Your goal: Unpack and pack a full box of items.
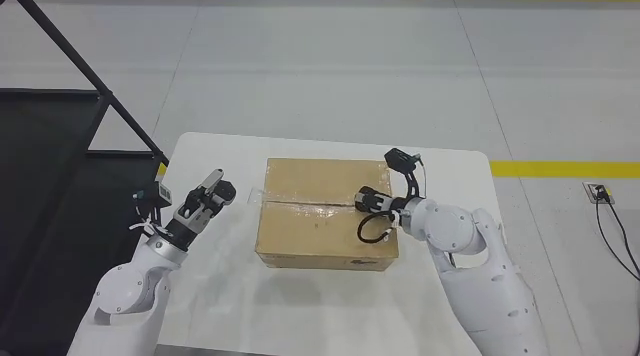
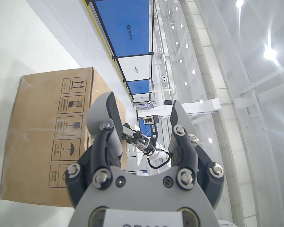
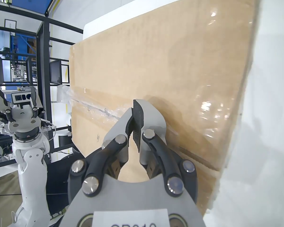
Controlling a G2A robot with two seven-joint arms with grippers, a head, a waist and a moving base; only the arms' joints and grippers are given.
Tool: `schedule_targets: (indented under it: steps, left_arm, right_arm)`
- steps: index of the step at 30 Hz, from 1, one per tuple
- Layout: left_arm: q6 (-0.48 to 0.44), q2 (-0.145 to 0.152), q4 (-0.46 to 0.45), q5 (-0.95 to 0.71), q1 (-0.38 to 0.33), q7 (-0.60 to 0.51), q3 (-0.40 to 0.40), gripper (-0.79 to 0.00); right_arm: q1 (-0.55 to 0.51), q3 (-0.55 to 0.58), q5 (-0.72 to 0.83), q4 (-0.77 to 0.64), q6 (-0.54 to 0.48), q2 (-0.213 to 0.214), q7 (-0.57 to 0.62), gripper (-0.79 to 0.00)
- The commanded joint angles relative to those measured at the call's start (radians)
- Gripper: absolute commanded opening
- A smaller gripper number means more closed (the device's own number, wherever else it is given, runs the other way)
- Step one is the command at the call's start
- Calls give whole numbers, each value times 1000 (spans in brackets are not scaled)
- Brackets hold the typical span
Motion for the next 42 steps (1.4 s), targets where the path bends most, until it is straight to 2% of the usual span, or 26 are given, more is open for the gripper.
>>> schedule_targets:
  steps: [1, 9, 12, 16, 19, 23, 28, 29, 35, 42]
  left_arm:
    - [1, 0, -2, 1, 0, 0, 1, -289]
    - [0, 2, -15, 6, 2, 1, 2, -292]
    - [0, 3, -16, 7, 1, -2, 2, -342]
    - [-10, 3, -26, -21, -3, -37, 3, -366]
    - [11, 2, -22, -75, -16, -86, 17, -419]
    - [30, 2, -10, -124, -34, -156, 39, -539]
    - [75, -2, 44, -174, -78, -205, 77, -773]
    - [80, -2, 58, -163, -88, -202, 83, -785]
    - [87, -3, 146, -97, -115, -191, 122, -785]
    - [112, -5, 229, -133, -137, -253, 146, -785]
  right_arm:
    - [-15, 17, -4, -19, 9, 5, -2, -785]
    - [-68, 52, -38, -80, 89, 20, -17, -785]
    - [-96, 77, -22, -112, 78, 25, -50, -785]
    - [-181, 122, 59, -211, -78, 32, -127, -785]
    - [-230, 140, 96, -254, -178, 38, -172, -785]
    - [-262, 144, 120, -272, -263, 42, -217, -785]
    - [-244, 129, 112, -243, -266, 47, -209, -785]
    - [-238, 127, 119, -234, -269, 48, -207, -785]
    - [-218, 123, 130, -201, -280, 54, -197, -785]
    - [-205, 123, 138, -186, -287, 62, -196, -785]
